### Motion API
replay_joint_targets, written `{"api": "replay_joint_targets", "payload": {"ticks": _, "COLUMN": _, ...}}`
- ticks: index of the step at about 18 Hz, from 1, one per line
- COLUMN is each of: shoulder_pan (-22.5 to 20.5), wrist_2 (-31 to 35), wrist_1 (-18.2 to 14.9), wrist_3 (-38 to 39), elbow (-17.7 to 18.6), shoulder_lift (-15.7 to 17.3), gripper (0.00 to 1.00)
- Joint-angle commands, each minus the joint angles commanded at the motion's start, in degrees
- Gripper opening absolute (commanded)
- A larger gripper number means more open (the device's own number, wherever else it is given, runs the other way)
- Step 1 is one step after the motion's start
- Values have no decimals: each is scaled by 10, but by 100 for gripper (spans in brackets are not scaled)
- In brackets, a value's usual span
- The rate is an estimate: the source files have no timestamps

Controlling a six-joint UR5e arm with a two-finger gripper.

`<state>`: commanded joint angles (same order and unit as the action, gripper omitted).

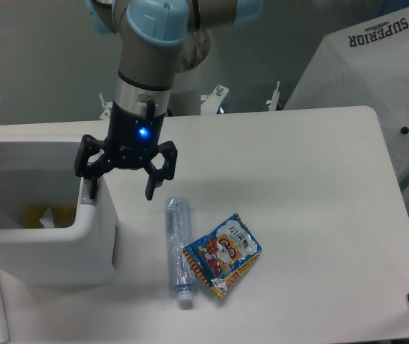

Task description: Open the trash can

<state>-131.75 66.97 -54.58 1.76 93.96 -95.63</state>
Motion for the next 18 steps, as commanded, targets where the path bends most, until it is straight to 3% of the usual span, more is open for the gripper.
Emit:
{"api": "replay_joint_targets", "payload": {"ticks": 5, "shoulder_pan": -9, "wrist_2": 22, "wrist_1": 40, "wrist_3": -41, "elbow": -25, "shoulder_lift": 9, "gripper": 100}}
{"api": "replay_joint_targets", "payload": {"ticks": 9, "shoulder_pan": -18, "wrist_2": 157, "wrist_1": 40, "wrist_3": -93, "elbow": -49, "shoulder_lift": 0, "gripper": 100}}
{"api": "replay_joint_targets", "payload": {"ticks": 18, "shoulder_pan": -78, "wrist_2": 268, "wrist_1": 17, "wrist_3": -346, "elbow": -40, "shoulder_lift": -12, "gripper": 100}}
